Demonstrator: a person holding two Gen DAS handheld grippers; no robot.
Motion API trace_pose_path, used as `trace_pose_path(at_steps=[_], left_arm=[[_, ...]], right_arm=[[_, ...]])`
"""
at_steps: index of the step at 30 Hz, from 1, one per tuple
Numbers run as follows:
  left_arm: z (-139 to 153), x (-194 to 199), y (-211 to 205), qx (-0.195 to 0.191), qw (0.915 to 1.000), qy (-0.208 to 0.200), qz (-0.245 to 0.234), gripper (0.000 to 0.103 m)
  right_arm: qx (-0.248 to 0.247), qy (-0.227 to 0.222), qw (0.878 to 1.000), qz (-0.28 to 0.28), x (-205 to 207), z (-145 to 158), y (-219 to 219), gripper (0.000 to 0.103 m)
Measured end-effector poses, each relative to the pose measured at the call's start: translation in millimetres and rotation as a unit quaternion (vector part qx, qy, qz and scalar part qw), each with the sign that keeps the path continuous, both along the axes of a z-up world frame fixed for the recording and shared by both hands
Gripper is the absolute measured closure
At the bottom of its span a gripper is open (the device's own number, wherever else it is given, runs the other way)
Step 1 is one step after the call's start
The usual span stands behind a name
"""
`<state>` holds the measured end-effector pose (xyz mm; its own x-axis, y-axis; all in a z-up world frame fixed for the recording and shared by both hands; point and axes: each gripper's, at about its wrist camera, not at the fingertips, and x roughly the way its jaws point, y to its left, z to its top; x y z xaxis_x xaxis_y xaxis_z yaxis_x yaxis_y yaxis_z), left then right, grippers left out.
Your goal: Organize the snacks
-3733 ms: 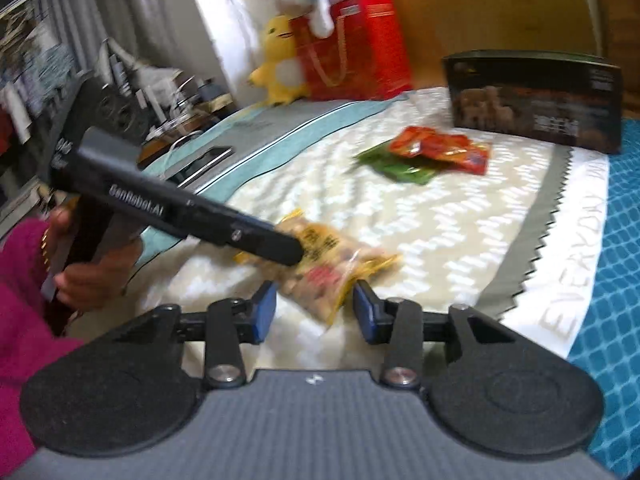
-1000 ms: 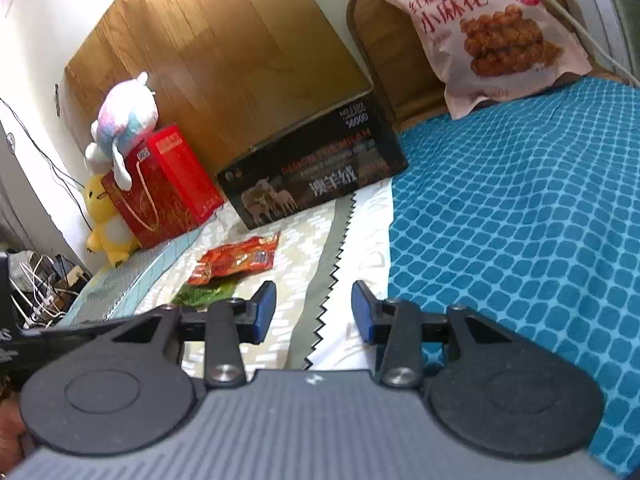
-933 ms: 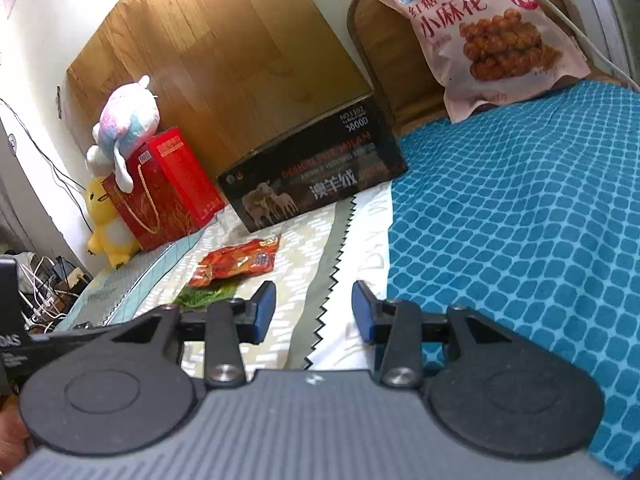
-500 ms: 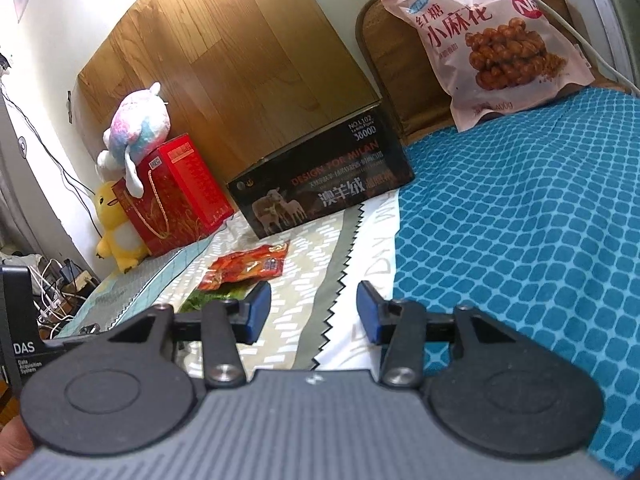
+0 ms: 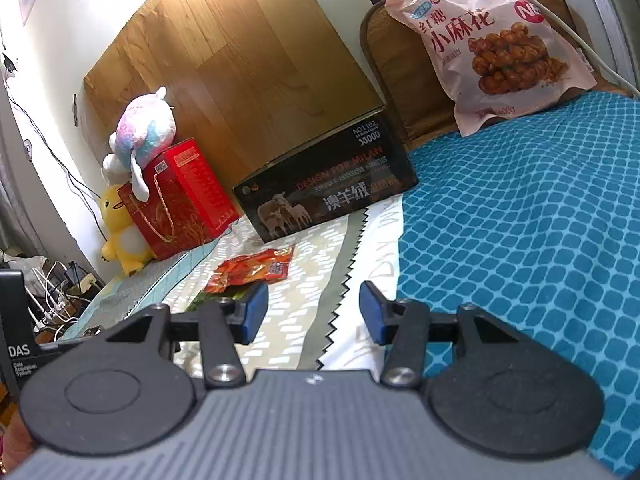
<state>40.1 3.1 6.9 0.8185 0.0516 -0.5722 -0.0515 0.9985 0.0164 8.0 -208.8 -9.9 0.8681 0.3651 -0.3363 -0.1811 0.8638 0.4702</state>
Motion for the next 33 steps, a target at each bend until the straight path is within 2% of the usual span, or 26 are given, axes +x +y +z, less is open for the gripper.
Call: trace_pose_path(at_steps=[4,7,9,11,13,15,19,33], left_arm=[[3.8,-7.9,-0.2,0.016,0.9994,-0.028,0.013,0.000],[5.5,-11.8,8.4,-0.014,0.9990,-0.041,-0.008,0.000],[5.9,-10.2,14.5,-0.037,0.9986,-0.033,-0.016,0.000],[5.5,-8.4,16.0,-0.044,0.9987,-0.021,-0.011,0.000],[5.3,-6.5,13.5,-0.039,0.9992,-0.006,-0.012,0.000],[3.6,-2.1,9.3,-0.026,0.9995,0.014,-0.013,0.000],[-1.7,4.2,5.4,-0.010,0.9987,0.049,0.003,0.000],[-3.3,4.1,-3.7,0.035,0.9982,0.043,0.025,0.000]], right_arm=[[0.000,0.000,1.000,-0.001,-0.5,-0.1,0.5,0.049],[0.000,0.002,1.000,0.001,0.7,-0.5,0.1,0.049],[0.000,0.003,1.000,0.003,1.2,-0.7,0.1,0.049],[0.000,0.004,1.000,0.004,1.8,-0.9,0.2,0.049],[-0.001,0.005,1.000,0.004,1.9,-0.9,0.4,0.047],[-0.002,0.003,1.000,0.001,1.9,-0.8,-0.3,0.040],[-0.001,0.001,1.000,0.003,1.9,-1.2,-0.9,0.040],[0.002,-0.001,1.000,0.013,3.6,-0.8,-2.4,0.039]])
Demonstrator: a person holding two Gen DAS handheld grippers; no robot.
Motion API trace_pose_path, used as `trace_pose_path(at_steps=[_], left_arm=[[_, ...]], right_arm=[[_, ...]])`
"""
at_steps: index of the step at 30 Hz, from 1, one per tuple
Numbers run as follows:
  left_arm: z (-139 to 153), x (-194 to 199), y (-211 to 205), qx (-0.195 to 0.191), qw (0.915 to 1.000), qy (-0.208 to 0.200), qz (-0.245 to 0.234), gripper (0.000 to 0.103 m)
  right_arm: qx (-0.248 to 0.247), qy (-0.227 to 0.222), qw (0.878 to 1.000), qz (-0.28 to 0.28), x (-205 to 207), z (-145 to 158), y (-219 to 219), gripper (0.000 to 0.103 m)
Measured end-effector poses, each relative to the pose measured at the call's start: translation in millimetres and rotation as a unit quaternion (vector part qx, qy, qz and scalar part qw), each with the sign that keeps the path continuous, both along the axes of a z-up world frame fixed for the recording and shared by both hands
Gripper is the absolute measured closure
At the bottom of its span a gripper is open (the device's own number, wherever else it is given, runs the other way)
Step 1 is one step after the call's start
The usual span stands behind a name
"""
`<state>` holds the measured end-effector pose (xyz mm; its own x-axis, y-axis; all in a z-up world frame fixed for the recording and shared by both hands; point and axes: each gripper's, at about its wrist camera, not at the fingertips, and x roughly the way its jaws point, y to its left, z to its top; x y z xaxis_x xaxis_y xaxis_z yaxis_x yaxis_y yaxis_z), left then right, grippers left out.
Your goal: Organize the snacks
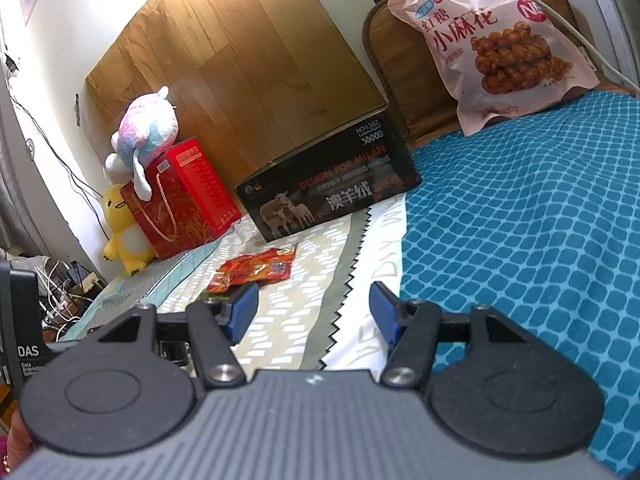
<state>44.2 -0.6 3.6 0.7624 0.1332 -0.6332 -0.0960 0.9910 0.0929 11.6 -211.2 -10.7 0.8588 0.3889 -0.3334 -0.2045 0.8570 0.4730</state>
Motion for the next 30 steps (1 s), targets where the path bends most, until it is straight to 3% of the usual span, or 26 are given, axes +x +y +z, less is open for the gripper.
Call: trace_pose_path(at_steps=[12,30], left_arm=[[-0.7,-0.9,-5.6,0.023,0.9997,-0.007,-0.002,0.000],[-1.2,-1.5,-5.6,0.025,0.9997,-0.008,-0.003,0.000]], right_arm=[[0.002,-0.001,1.000,0.002,0.3,0.1,-0.6,0.039],[0.001,0.000,1.000,0.004,1.4,-1.0,-0.7,0.039]])
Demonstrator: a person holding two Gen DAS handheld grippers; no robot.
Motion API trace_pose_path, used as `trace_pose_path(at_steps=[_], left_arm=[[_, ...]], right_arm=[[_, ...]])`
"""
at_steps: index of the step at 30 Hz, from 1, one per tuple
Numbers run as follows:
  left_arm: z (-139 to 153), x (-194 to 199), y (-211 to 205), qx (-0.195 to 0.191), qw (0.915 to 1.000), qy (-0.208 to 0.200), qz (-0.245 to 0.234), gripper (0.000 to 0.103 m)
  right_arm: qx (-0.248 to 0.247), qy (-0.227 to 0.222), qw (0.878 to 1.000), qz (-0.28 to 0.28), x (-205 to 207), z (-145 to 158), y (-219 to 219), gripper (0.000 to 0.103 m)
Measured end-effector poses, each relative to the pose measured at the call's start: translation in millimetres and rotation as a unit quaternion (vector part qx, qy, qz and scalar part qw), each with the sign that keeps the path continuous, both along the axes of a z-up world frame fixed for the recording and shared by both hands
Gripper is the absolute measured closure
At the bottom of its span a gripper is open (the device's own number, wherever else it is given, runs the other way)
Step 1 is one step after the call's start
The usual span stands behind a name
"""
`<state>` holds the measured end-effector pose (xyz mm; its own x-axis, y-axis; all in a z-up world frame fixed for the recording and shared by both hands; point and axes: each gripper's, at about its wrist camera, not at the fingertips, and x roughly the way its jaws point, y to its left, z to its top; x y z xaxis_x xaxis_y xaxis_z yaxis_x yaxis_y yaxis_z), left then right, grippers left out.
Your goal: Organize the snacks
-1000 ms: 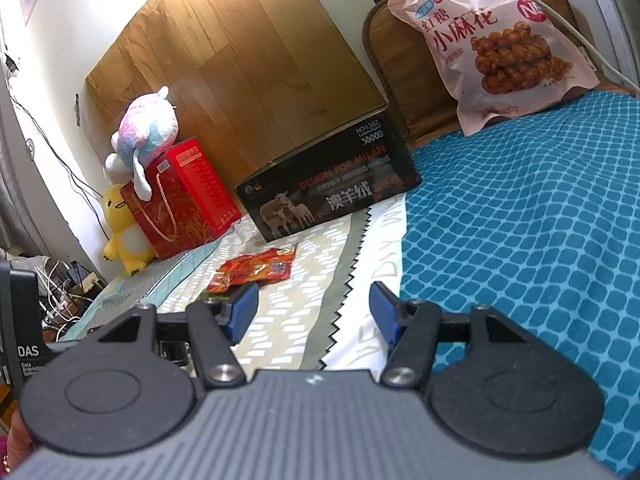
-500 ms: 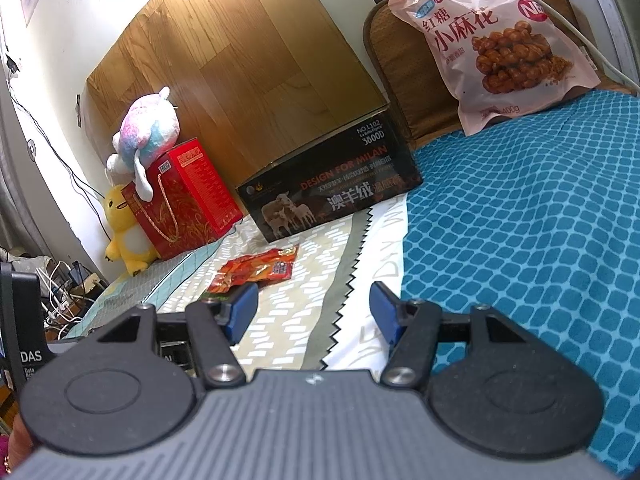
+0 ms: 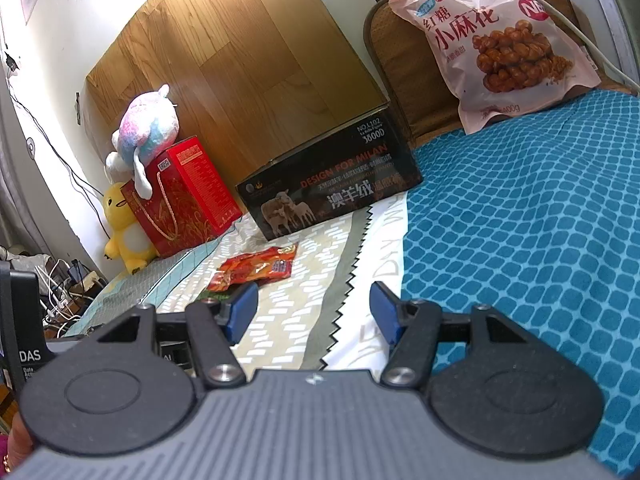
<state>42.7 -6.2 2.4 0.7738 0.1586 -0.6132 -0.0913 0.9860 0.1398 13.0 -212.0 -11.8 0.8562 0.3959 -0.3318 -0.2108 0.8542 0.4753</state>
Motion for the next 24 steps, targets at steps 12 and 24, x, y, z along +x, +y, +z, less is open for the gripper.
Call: trace_pose_path(at_steps=[12,24], left_arm=[[-0.5,1.3,0.2,0.002,1.0000,-0.001,-0.004,0.000],[-0.8,1.2,0.0,0.002,1.0000,-0.002,-0.003,0.000]], right_arm=[[0.000,0.000,1.000,0.001,-0.2,0.1,-0.2,0.039],[0.000,0.000,1.000,0.000,-0.8,0.0,0.1,0.039]])
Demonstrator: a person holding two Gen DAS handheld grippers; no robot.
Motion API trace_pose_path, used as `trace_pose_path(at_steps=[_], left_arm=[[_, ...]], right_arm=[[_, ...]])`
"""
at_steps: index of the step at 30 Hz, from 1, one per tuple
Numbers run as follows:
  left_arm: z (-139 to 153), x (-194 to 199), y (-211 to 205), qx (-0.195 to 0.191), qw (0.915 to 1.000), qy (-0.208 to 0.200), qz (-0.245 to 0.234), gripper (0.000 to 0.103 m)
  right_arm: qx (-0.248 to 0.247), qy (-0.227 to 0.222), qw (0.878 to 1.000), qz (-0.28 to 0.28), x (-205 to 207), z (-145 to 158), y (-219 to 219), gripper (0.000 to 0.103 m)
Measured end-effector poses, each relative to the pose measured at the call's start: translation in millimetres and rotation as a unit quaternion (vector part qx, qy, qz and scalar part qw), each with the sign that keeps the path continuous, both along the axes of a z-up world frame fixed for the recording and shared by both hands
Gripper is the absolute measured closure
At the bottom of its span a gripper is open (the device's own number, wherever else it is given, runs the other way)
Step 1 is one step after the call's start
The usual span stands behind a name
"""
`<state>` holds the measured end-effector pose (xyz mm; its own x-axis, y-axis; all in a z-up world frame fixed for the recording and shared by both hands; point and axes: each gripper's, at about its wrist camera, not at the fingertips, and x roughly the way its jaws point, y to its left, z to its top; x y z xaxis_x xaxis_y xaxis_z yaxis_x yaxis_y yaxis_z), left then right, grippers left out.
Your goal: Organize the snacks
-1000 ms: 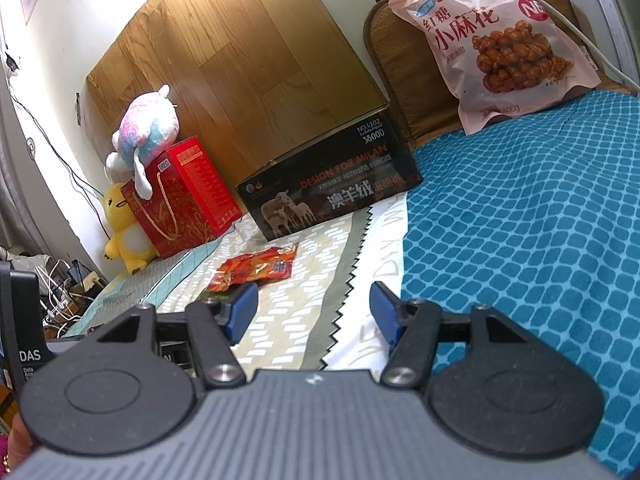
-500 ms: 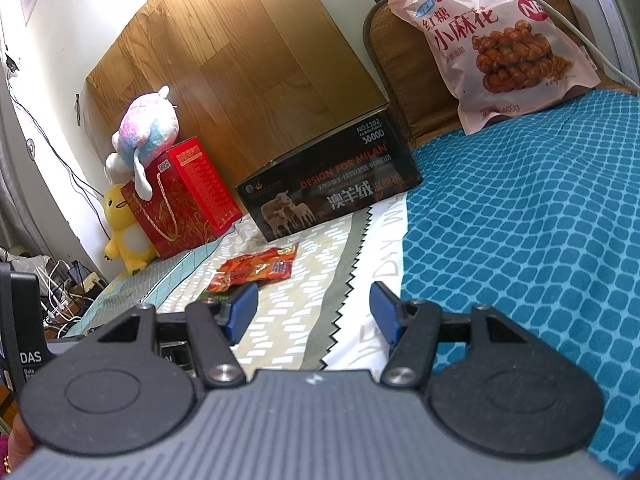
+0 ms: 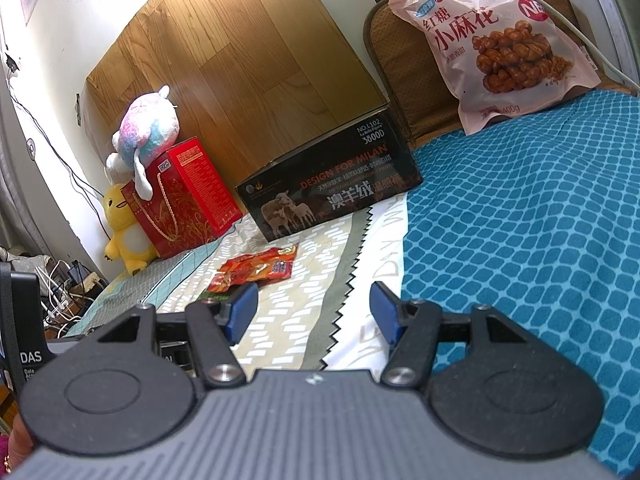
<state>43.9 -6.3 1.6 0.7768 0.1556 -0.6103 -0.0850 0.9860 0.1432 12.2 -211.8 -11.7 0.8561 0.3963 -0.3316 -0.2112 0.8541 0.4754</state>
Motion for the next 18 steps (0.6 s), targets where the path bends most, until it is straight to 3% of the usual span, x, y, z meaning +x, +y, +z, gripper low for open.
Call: trace_pose_path(at_steps=[11,18], left_arm=[[-0.4,0.7,0.7,-0.009,0.9999,0.003,-0.004,0.000],[8.2,3.5,28.7,-0.087,0.9954,0.001,-0.039,0.001]], right_arm=[[-0.021,0.028,0.999,0.029,12.0,0.3,5.6,0.039],[-0.069,0.034,0.994,0.081,37.2,14.2,16.6,0.039]])
